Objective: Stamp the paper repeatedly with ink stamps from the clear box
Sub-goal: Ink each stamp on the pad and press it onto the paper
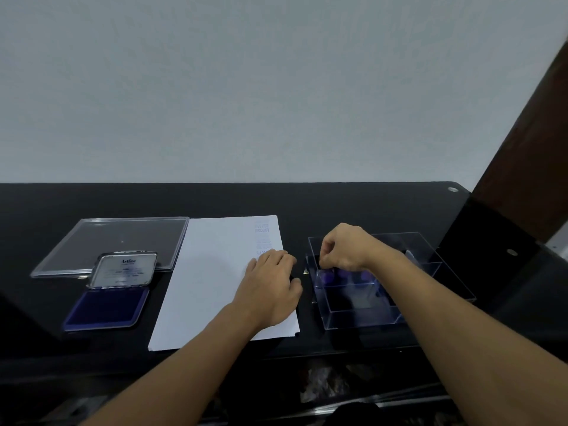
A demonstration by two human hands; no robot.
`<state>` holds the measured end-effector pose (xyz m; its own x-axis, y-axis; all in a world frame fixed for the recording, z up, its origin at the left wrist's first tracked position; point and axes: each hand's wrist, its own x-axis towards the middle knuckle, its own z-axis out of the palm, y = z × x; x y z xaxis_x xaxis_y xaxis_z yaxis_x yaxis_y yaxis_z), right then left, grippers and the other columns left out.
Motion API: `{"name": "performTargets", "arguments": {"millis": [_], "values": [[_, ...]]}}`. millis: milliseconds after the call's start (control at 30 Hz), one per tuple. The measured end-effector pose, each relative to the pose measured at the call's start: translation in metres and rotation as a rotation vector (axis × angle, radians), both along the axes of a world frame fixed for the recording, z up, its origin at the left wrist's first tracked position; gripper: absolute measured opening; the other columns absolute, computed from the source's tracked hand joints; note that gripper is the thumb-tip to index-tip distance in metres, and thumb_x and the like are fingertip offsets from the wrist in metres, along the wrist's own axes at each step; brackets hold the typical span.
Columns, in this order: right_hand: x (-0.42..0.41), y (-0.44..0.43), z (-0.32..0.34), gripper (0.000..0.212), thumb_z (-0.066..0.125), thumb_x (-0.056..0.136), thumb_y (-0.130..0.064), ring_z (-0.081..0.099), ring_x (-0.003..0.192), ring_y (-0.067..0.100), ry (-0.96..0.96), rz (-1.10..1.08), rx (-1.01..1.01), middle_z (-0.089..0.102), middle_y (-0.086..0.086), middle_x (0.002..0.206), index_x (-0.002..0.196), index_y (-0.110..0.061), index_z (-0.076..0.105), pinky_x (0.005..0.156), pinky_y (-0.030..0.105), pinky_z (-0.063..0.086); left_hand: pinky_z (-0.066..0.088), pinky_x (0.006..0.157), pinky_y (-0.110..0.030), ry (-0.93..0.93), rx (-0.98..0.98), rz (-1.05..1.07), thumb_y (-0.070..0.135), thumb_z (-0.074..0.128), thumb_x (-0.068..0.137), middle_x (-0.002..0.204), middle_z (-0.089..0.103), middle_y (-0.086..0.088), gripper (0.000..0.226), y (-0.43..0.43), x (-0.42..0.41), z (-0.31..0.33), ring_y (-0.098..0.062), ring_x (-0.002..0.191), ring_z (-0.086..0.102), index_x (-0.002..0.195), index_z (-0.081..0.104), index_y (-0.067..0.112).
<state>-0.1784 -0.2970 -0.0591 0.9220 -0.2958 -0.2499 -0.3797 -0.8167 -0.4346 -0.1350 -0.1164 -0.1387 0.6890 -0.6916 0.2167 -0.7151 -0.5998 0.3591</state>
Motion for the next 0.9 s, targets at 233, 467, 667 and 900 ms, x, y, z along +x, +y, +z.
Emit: {"name": "performTargets", "arguments": {"millis": [233,467,667,900], "values": [[-0.019,-0.009,0.007,0.011,0.063,0.095,-0.022,0.065,0.080,0.008,-0.171,-0.028,-0.016,0.071,-0.005,0.088,0.087,-0.022,0.070,0.062,0.019,0.047,0.033,0.110,-0.034,0.050,-0.014,0.013,0.034,0.043,0.099,0.140,0.049,0.005,0.037,-0.002,-0.008,0.012,-0.015,0.129,0.041,0.133,0.049,0.019],[-0.065,-0.044,0.023,0.019,0.057,0.093,-0.021,0.067,0.071,0.014,-0.267,-0.143,-0.086,0.071,-0.005,0.078,0.078,-0.021,0.069,0.056,0.023,0.045,0.035,0.110,-0.037,0.092,-0.106,-0.038,0.031,0.041,0.100,0.135,0.052,0.006,0.036,-0.028,-0.032,0.038,-0.015,0.129,0.041,0.130,0.051,0.017],[-0.098,-0.070,0.014,0.022,0.058,0.090,-0.020,0.066,0.074,0.016,-0.133,-0.224,-0.132,0.072,0.001,0.082,0.071,-0.020,0.068,0.061,0.026,0.051,0.022,0.119,-0.047,0.100,0.009,-0.086,0.040,0.033,0.101,0.153,0.035,0.002,0.050,-0.054,-0.062,0.035,-0.022,0.145,0.024,0.147,0.037,0.020],[-0.104,-0.063,0.002,0.033,0.048,0.091,-0.010,0.068,0.095,0.018,0.157,-0.061,-0.146,0.075,0.000,0.099,0.087,-0.026,0.076,0.085,0.027,0.053,0.003,0.123,-0.048,0.143,0.079,-0.056,0.044,0.023,0.104,0.166,0.004,0.006,0.058,-0.059,-0.078,0.018,-0.016,0.152,-0.008,0.157,0.014,0.024]]}}
